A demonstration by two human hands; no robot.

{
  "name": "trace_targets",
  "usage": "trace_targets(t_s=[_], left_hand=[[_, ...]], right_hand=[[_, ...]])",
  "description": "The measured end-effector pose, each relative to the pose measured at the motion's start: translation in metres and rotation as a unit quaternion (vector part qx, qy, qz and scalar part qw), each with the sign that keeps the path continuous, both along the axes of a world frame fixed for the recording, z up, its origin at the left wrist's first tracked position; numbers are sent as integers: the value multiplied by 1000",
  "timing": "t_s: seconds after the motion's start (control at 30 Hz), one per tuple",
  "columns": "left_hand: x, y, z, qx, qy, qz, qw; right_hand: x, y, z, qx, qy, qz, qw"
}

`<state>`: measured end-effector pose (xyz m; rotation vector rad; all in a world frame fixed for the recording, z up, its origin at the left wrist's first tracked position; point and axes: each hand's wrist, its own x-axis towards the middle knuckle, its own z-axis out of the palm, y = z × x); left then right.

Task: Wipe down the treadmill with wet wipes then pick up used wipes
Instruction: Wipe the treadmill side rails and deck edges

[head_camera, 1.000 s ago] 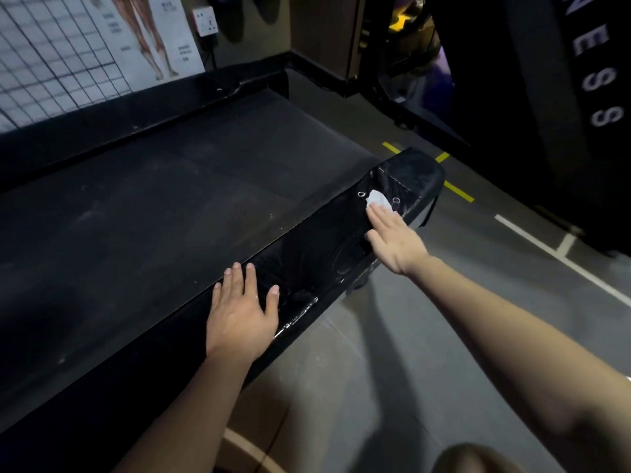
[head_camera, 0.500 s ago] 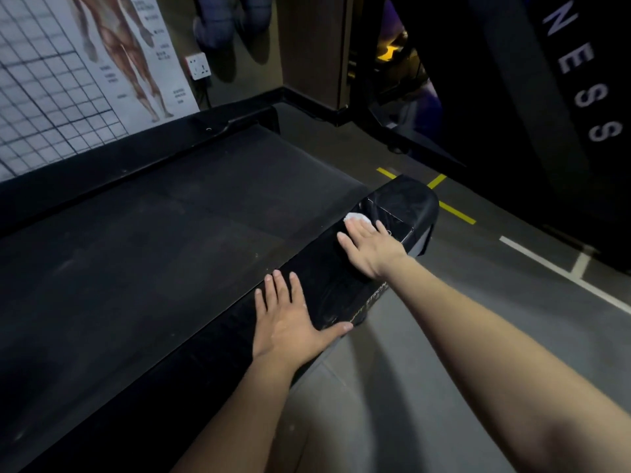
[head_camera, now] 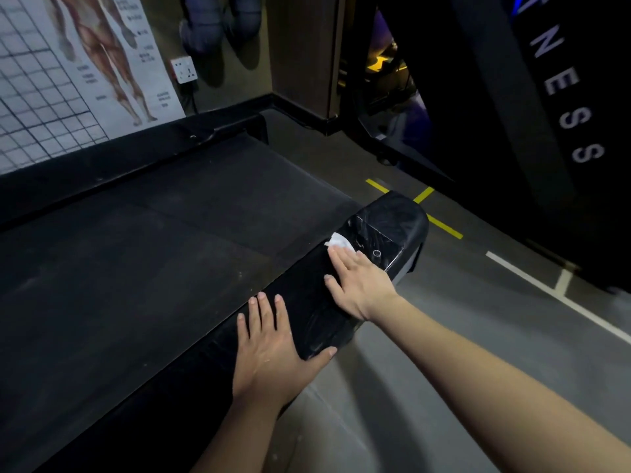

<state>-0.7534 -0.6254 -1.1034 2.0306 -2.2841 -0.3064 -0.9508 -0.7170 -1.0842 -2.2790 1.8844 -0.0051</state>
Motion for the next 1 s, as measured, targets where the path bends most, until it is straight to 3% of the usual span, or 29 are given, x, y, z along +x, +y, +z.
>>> trace_targets(t_s=[0.33,0.4,0.63,1.0], left_hand=[[-1,0,0,-8,10,5,1000],[0,0,-2,-27,20,8,999],[1,0,-1,-15,18,2,1000],[1,-2,-1,-11,20,0,1000]], right_hand=[[4,-16,14,62,-87,-69,992],[9,-23,21,39,-94,-105,989],[24,-23,46,28,-44,-154,987],[22,-25,41,20,-69,-179,981]])
